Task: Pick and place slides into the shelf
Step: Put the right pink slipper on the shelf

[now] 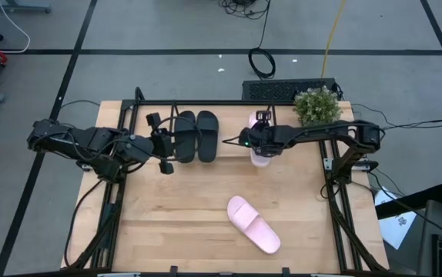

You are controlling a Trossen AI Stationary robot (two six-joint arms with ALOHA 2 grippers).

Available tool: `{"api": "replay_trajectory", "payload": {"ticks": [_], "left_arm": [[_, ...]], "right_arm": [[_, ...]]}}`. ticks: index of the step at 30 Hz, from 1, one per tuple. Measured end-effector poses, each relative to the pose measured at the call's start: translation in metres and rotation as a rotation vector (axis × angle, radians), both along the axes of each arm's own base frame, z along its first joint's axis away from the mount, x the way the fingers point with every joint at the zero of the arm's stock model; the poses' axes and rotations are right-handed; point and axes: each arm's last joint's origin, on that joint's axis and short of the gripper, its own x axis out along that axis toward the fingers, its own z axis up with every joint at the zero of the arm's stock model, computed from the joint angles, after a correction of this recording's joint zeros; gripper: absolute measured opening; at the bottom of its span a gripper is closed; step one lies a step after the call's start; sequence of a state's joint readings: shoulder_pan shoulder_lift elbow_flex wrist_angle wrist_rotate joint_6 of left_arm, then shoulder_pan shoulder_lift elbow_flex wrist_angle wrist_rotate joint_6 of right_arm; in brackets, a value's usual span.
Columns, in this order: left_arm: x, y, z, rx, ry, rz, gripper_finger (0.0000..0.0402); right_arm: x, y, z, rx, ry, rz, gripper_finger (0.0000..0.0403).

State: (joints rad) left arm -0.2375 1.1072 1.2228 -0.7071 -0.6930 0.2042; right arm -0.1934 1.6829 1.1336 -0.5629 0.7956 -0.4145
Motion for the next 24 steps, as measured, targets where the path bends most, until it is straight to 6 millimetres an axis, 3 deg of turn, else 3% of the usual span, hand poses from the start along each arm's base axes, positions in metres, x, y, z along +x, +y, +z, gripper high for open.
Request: {"api": "replay_trajectory", "payload": {"ticks": [10,18,24], "left_arm": [[0.000,0.001,0.000,-0.004,-0.003,0.007,0.0086],[0.000,0.001,0.000,-0.005,-0.004,0.007,0.0086],[0.000,0.001,0.000,-0.005,-0.003,0.007,0.0086]], "right_arm": [[-0.001,-0.005,0.013,-0.047,-0.035,0.028,0.0000],[-0.001,-0.012,0.010,-0.048,-0.037,0.017,0.0000],[-0.007,-0.013,-0.004,-0.051,-0.030,0.019,0.0000]]}}
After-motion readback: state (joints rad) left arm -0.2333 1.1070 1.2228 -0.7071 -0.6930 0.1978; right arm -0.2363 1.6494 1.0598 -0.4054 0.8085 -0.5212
